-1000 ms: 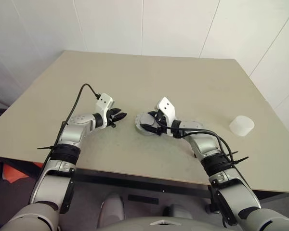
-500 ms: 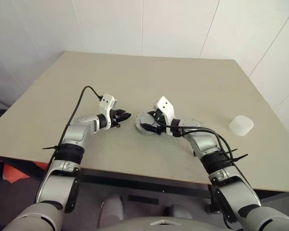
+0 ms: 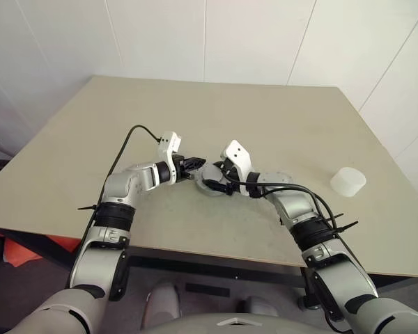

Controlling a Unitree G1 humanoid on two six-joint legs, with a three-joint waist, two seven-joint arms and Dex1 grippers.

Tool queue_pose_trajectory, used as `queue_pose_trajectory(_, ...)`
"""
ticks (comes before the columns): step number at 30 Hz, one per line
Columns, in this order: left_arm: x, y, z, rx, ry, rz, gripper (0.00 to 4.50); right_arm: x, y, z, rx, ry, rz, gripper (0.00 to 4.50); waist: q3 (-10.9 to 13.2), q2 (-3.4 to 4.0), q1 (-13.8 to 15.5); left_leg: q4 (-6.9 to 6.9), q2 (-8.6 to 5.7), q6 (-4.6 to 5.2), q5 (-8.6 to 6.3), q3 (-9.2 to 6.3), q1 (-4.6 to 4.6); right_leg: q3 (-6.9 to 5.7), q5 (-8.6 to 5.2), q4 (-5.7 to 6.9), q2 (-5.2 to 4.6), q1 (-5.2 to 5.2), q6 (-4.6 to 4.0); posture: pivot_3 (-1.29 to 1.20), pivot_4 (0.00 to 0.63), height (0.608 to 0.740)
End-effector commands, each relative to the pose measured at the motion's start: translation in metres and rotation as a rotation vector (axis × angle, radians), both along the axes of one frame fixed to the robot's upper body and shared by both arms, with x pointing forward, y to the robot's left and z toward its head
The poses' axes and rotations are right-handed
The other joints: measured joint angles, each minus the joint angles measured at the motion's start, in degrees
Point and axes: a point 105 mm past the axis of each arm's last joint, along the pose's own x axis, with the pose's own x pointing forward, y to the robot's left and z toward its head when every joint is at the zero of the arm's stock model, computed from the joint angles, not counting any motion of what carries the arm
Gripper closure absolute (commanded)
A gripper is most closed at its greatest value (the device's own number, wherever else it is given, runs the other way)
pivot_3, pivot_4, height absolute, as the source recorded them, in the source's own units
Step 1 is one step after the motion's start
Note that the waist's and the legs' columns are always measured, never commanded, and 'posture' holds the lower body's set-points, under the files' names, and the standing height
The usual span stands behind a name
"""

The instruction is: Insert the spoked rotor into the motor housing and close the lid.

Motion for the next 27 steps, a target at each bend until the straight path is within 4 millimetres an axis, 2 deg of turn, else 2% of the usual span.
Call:
queue_pose_trajectory(1, 0.003, -0.004, 0.006, -0.008, 0.011, 0.003, 4.49, -0.007, -0.024, -0.040, -0.140, 0.106, -0.069, 1.34, 0.00, 0.00, 0.03, -0.03, -0.01, 0.00, 0.00, 0.00, 0.01, 0.00, 0.00, 0.00, 0.00, 0.00, 0.00, 0.00, 0.000, 0.740)
queue_pose_trajectory(11, 0.003, -0.002, -0.023, 0.126, 0.134, 0.049, 4.49, -0.005, -0.028, -0.039, -0.148, 0.096, -0.098, 1.34, -0.04, 0.00, 0.14, -0.23, -0.10, 0.00, 0.00, -0.01, 0.13, 0.02, -0.02, -0.12, -0.03, 0.10, 0.03, 0.00, 0.000, 0.740)
queue_pose_trajectory(13, -0.002, -0.003, -0.029, 0.141, 0.186, 0.018, 4.49, -0.005, -0.029, -0.040, -0.144, 0.110, -0.107, 1.34, -0.05, 0.01, 0.15, -0.32, -0.11, 0.00, 0.00, -0.01, 0.22, 0.01, -0.02, -0.15, -0.04, 0.10, 0.04, 0.00, 0.000, 0.740)
queue_pose_trajectory(16, -0.009, -0.006, -0.028, 0.101, 0.228, -0.032, 4.49, -0.006, -0.029, -0.040, -0.138, 0.126, -0.107, 1.34, -0.15, 0.07, 0.18, -0.69, -0.20, 0.01, -0.01, -0.02, 0.67, 0.00, -0.06, -0.46, -0.07, 0.17, 0.10, 0.00, 0.000, 0.740)
queue_pose_trajectory(19, -0.012, -0.007, -0.027, 0.089, 0.244, -0.050, 4.49, -0.007, -0.030, -0.039, -0.132, 0.138, -0.101, 1.34, -0.23, 0.08, 0.20, -1.04, -0.20, 0.01, -0.02, -0.03, 0.71, -0.08, -0.06, -1.04, -0.05, 0.37, 0.11, 0.00, 0.000, 0.740)
queue_pose_trajectory(21, -0.013, -0.008, -0.026, 0.085, 0.251, -0.059, 4.49, -0.011, -0.026, -0.029, -0.088, 0.126, -0.050, 1.34, -0.26, 0.04, 0.29, -1.04, -0.20, 0.01, -0.02, -0.03, 0.70, -0.02, -0.06, -1.07, -0.07, 0.43, 0.11, 0.00, 0.000, 0.740)
queue_pose_trajectory(25, -0.014, -0.010, -0.026, 0.082, 0.259, -0.069, 4.50, -0.010, -0.019, -0.009, -0.043, 0.052, -0.020, 0.03, -0.29, -0.02, 0.60, -1.04, -0.23, 0.02, -0.02, 0.03, 0.54, 0.04, -0.06, -1.14, -0.15, 0.49, 0.10, 0.00, 0.000, 0.740)
queue_pose_trajectory(27, -0.015, -0.010, -0.026, 0.081, 0.263, -0.073, 4.50, -0.010, -0.016, 0.001, -0.045, 0.007, 0.003, 0.03, -0.30, -0.01, 0.59, -1.03, -0.20, 0.02, -0.01, 0.03, 0.47, 0.04, -0.01, -1.11, -0.14, 0.76, 0.02, 0.00, 0.000, 0.740)
